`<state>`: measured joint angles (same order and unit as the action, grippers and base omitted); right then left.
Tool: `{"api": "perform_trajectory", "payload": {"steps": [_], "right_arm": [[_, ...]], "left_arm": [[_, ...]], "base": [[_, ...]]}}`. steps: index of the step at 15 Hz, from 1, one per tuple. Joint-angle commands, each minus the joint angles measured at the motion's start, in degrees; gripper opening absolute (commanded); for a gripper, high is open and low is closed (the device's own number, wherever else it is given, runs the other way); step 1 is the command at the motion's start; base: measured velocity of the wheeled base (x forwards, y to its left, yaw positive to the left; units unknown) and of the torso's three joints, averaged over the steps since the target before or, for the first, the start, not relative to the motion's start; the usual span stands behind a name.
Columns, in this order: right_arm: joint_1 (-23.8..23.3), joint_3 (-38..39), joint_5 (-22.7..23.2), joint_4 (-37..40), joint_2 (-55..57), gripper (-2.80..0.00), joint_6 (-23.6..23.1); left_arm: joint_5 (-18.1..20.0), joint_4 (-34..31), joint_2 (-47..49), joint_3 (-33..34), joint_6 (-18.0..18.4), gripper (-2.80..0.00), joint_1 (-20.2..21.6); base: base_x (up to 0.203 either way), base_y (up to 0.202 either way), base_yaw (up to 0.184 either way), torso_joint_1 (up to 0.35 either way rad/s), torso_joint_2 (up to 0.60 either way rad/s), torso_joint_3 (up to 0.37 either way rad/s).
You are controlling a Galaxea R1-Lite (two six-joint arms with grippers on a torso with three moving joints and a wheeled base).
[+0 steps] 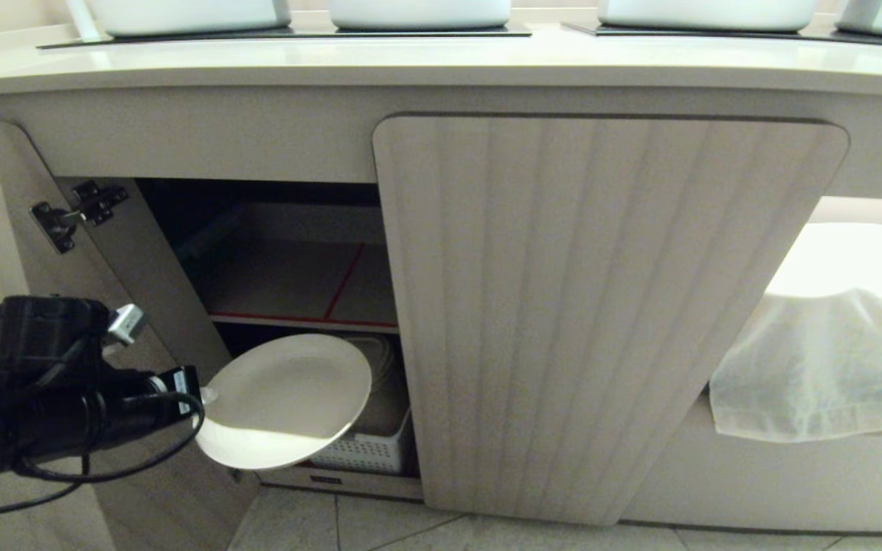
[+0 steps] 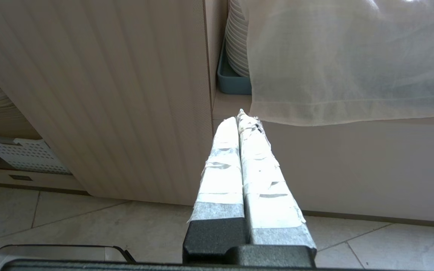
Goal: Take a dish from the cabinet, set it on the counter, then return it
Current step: Place it on the table
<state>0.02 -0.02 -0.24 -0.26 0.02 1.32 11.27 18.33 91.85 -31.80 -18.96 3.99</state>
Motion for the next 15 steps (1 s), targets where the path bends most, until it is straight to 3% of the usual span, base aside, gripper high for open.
{"api": "perform_trajectory", "payload": {"steps": [1, 8, 15], "right_arm": [[0.0, 0.0, 0.0, 0.0, 0.0, -2.8, 0.0], [0.0, 0.0, 0.0, 0.0, 0.0, -2.8, 0.0], [0.0, 0.0, 0.0, 0.0, 0.0, -2.8, 0.0]], "left_arm": [[0.1, 0.1, -4.5, 2.6, -0.1, -2.8, 0.0], [-0.1, -0.6, -16.8, 12.6, -0.1, -2.8, -1.9], [0.3, -10.0, -29.7, 17.4, -0.1, -2.8, -2.1]], "base": [[0.0, 0.0, 0.0, 0.0, 0.0, 0.0], [0.0, 0.0, 0.0, 0.0, 0.0, 0.0], [0.0, 0.0, 0.0, 0.0, 0.0, 0.0]]}}
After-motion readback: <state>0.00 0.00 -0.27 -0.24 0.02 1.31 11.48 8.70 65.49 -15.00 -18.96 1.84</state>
